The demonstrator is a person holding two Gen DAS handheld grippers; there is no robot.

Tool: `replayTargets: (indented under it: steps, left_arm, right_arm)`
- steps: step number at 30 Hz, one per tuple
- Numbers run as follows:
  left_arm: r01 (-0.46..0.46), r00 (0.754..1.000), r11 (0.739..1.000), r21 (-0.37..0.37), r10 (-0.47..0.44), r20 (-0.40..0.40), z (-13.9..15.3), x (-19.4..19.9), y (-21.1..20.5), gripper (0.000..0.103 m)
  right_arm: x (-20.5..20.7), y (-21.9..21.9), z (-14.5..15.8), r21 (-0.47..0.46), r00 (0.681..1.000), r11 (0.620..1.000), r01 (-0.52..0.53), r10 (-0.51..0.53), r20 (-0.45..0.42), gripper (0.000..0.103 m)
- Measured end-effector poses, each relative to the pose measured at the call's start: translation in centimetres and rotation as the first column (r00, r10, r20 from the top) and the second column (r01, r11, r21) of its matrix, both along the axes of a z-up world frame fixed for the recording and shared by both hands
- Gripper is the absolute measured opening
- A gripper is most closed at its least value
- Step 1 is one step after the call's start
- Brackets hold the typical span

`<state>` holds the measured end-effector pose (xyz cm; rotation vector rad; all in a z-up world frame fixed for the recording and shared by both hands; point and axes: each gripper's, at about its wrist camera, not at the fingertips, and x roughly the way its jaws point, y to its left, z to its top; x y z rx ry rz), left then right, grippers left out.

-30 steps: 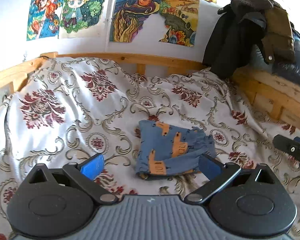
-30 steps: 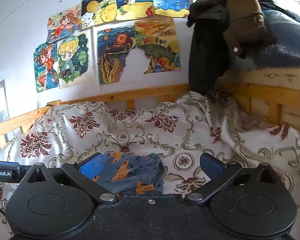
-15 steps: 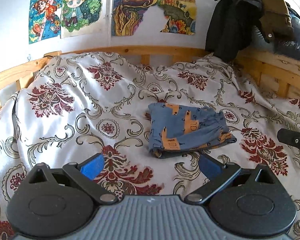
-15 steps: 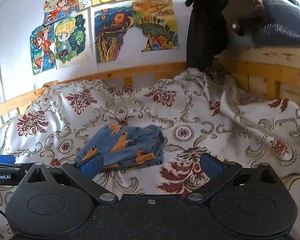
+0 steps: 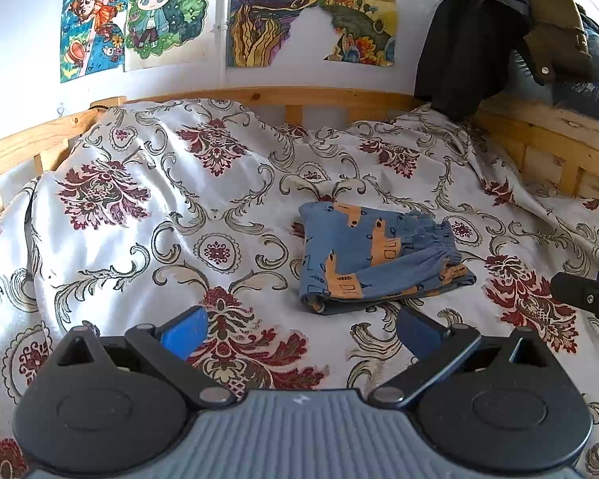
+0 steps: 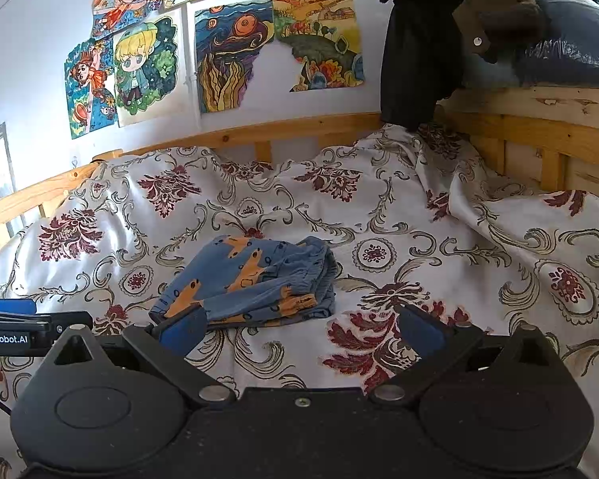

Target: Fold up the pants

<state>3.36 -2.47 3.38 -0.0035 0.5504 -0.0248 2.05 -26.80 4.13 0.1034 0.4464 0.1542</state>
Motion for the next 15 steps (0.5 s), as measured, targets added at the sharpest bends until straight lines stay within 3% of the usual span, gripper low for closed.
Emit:
replayTargets:
  steps: [15]
  left_arm:
    - [-0.011,1.0,1.0,-0.029,0.011,-0.014,0.03,0.15,0.37,0.103]
  right_arm:
    - [0.11,0.11,-0.18,-0.003,1.0,1.0,-0.011,0.011,-0.015,0.102]
